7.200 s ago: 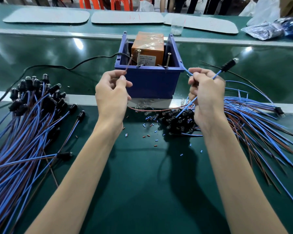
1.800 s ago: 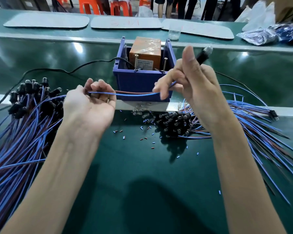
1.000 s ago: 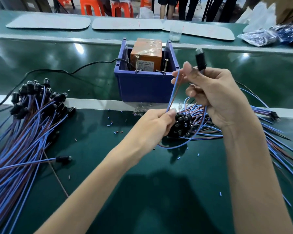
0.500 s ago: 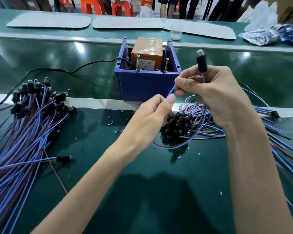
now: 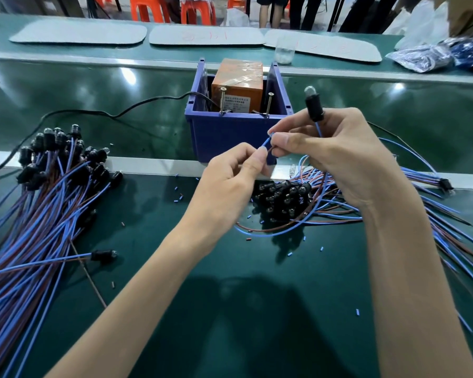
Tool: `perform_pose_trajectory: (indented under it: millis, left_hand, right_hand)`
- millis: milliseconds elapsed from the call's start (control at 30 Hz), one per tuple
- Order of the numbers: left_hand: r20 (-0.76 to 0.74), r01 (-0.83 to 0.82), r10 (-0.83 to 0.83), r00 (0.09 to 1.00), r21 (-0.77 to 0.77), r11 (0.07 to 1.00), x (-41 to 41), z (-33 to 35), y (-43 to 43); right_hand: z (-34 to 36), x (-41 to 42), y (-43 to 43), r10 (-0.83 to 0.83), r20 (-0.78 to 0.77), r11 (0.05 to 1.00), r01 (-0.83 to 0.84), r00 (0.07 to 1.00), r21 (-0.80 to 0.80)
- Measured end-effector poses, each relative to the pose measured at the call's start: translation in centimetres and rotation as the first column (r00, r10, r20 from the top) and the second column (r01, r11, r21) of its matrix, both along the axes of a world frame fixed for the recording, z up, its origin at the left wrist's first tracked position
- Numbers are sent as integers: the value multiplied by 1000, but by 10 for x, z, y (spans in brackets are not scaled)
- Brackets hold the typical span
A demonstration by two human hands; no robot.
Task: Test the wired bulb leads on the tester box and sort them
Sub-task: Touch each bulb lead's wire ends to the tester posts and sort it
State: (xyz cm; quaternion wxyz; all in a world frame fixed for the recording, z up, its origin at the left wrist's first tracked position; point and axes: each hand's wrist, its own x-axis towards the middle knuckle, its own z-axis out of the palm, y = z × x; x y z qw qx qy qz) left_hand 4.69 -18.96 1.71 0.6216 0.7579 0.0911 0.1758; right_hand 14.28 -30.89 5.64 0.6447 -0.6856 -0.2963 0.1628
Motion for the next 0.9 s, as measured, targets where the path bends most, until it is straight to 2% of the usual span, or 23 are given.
perform_pose_trajectory:
  millis: [500,733,900]
  left_hand:
    - [-9,-61,63,998,131,990,1,2,15]
    - [-38,-77,86,996,186,980,0,5,16]
    - [-55,-95,109,993,217,972,-2,8,17]
  right_hand:
    - [-5,-3,15,-81,-19,995,79,997,-68]
    - [-9,-4,19,-108,55,986,114,993,-119]
    - [-10,-6,22,-151,21,983,152,988,-105]
